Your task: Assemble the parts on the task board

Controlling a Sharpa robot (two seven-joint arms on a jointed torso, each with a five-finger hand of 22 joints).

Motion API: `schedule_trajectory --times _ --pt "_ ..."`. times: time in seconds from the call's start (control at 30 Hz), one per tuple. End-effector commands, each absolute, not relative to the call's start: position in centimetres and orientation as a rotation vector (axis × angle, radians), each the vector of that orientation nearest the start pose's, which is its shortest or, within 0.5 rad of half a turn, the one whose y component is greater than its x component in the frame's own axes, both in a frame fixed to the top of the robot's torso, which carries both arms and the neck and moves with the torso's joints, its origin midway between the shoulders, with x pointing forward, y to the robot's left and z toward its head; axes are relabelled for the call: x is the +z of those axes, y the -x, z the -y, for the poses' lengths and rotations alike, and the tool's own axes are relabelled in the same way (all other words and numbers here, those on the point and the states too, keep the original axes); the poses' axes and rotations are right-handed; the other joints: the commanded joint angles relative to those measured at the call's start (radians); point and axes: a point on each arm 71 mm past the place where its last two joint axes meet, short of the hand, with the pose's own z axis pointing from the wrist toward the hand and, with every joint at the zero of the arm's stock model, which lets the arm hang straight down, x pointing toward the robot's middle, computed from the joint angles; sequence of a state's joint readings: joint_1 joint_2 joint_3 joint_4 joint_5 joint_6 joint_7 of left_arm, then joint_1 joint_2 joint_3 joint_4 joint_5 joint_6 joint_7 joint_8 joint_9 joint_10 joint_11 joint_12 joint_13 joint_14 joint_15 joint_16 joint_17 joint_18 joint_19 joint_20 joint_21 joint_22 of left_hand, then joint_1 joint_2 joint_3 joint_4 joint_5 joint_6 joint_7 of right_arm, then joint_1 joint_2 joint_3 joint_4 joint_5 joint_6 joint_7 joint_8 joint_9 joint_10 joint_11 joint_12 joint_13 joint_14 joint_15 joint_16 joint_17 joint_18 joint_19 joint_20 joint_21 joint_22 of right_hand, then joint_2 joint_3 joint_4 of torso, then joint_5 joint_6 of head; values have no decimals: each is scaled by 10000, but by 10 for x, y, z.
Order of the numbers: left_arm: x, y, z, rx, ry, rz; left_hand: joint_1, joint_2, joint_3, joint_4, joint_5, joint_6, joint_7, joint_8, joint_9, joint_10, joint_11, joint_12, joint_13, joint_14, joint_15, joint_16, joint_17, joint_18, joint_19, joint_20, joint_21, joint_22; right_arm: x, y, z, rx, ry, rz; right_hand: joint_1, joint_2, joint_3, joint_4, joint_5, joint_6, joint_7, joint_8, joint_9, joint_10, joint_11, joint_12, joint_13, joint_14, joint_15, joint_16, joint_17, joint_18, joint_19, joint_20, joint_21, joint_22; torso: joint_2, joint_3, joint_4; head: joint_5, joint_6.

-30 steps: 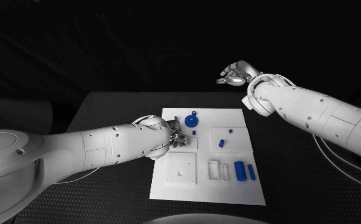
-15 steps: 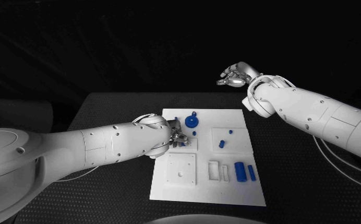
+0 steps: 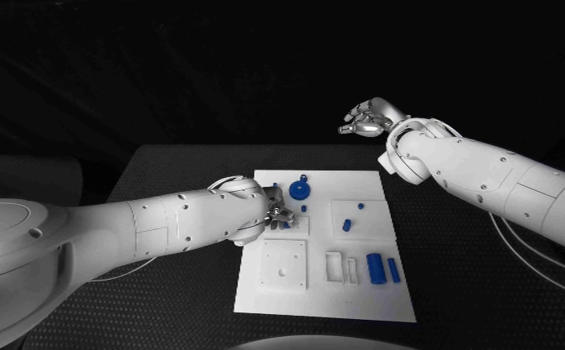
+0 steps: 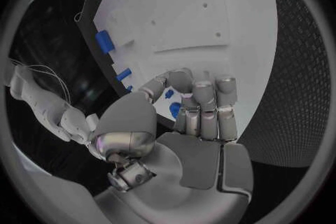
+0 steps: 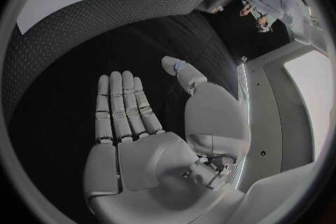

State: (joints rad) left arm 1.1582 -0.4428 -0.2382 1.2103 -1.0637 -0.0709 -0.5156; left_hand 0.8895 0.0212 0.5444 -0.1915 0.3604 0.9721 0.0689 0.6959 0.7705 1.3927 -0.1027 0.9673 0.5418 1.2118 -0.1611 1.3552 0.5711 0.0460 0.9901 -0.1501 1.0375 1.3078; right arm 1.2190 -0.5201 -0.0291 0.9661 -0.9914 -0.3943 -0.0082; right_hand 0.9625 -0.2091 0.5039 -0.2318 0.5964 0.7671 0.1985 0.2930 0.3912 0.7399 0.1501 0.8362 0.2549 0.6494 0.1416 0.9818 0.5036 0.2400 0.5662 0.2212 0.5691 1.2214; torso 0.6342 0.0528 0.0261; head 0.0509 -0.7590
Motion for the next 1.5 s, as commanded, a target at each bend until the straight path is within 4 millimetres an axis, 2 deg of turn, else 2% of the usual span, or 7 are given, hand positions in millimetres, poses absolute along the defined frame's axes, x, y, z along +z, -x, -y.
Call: schedule_trajectory --times 0.03,0.3,0.57,0.97,1.03,1.23,1.5 --pt "-314 -480 -104 -3994 1351 -23514 -180 -294 483 -298 -661 586 -631 -128 -48 -83 30 -89 40 116 -197 -64 13 98 -35 -1120 -59 128 -200 -582 207 6869 -3642 -16199 17 78 21 3 53 -84 229 63 -11 3 3 61 -17 -58 16 68 -11 -45 -31 52 -52 16 -7 7 5 -2 0" --pt "-314 -480 -106 -3990 1399 -23483 -717 -1246 392 606 -1706 445 -586 -433 -132 -160 57 -138 173 63 -246 -98 40 123 -67 -1150 -133 132 -200 -581 207 6861 -3647 -16201 13 70 16 1 49 -99 234 58 -19 -10 9 66 -48 -73 23 75 -33 -46 -44 57 -63 21 0 -6 -1 -4 21" --pt "-314 -480 -106 -4029 1422 -23437 -841 -1781 451 1088 -2386 472 -585 -500 -164 -172 57 -162 231 44 -262 -102 61 141 -69 -1172 -157 140 -200 -581 207 6875 -3640 -16211 13 66 14 1 48 -108 237 55 -25 -16 13 71 -67 -82 27 80 -47 -46 -50 59 -69 25 1 -4 6 -8 13" --pt "-315 -482 -113 -3853 1561 -23391 -859 -2207 576 1601 -2753 478 -592 -503 -142 -164 51 -176 281 42 -277 -95 82 153 -52 -1186 -164 143 -200 -581 207 6895 -3632 -16228 -1 51 4 7 43 -127 245 48 -36 -31 22 81 -107 -102 37 91 -74 -47 -64 66 -81 33 6 -4 -4 3 34" --pt "-315 -482 -115 -3822 1590 -23384 -879 -2413 601 1866 -3068 476 -594 -489 -119 -165 46 -182 304 39 -286 -88 93 159 -44 -1191 -161 145 -200 -580 207 6893 -3635 -16228 -4 49 2 10 41 -134 248 45 -39 -36 25 83 -117 -108 40 93 -81 -47 -67 68 -84 35 7 -3 -4 -10 25" --pt "-314 -482 -123 -3724 1692 -23406 -1084 -2855 594 2368 -3118 482 -601 -436 -59 -154 40 -175 341 29 -291 -54 119 171 -38 -1197 -154 138 -200 -580 209 6867 -3651 -16223 -11 42 -3 15 40 -143 252 43 -44 -43 30 89 -136 -119 44 99 -95 -48 -75 70 -90 40 -2 -5 2 -12 19" --pt "-308 -482 -127 -3783 1742 -23320 -1302 -2816 -90 2449 -3114 468 -620 -360 31 -174 24 -161 396 -14 -295 -6 158 189 -135 -1195 -131 161 -201 -580 210 6855 -3660 -16225 -17 39 -5 21 42 -145 254 43 -47 -45 33 94 -148 -124 47 104 -103 -48 -78 72 -93 43 -10 -3 15 -8 18"
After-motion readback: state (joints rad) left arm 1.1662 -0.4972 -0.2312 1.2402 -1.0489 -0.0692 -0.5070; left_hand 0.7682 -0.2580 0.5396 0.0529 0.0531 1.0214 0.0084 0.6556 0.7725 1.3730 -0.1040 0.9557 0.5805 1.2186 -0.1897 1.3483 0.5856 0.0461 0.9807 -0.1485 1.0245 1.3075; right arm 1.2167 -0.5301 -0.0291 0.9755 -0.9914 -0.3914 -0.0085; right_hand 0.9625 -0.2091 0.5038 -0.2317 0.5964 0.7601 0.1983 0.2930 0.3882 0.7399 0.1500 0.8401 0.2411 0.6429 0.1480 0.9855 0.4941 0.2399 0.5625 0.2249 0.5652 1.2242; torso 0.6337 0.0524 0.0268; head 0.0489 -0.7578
